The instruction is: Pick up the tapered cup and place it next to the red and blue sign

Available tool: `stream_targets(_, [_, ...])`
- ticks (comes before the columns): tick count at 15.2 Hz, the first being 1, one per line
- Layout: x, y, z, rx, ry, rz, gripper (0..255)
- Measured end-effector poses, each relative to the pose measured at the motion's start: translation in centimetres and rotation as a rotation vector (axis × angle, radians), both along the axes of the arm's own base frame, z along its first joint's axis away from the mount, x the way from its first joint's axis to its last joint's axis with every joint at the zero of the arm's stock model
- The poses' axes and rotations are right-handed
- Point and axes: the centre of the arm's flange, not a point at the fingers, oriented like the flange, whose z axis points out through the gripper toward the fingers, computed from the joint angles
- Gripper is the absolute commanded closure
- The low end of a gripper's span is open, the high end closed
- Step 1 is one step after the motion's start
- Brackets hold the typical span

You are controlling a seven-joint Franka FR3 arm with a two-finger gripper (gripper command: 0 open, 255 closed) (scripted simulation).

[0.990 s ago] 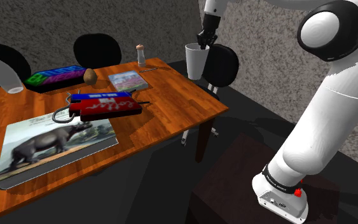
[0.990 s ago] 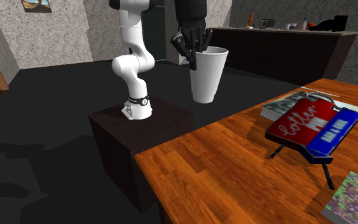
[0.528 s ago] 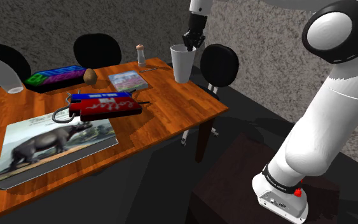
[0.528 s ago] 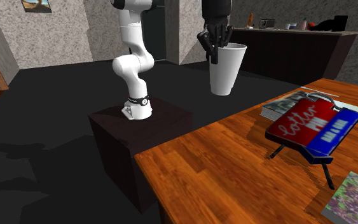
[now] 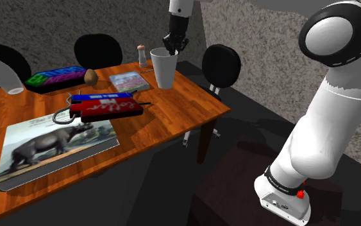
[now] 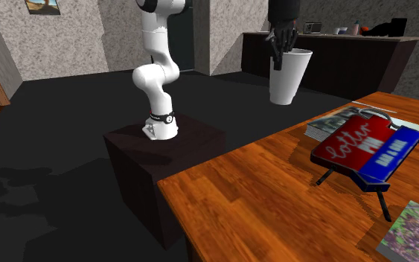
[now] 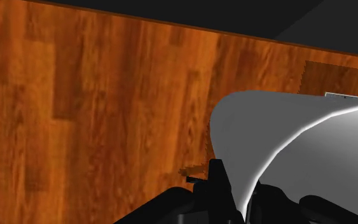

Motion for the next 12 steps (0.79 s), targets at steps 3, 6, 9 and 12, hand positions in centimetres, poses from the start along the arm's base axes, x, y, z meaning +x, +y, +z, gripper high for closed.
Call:
stream_targets(3, [0.6, 3.8, 0.0, 0.000, 0.000, 0.000, 255])
stream_targets(6, [1.5, 7.9, 0.1, 0.000, -0.001, -0.001, 255])
stream_targets(9, [2.3, 11.5, -0.1, 0.000, 0.000, -0.001, 255])
stream_targets(12, [3.4, 15.8, -0.2, 0.000, 0.000, -0.001, 255])
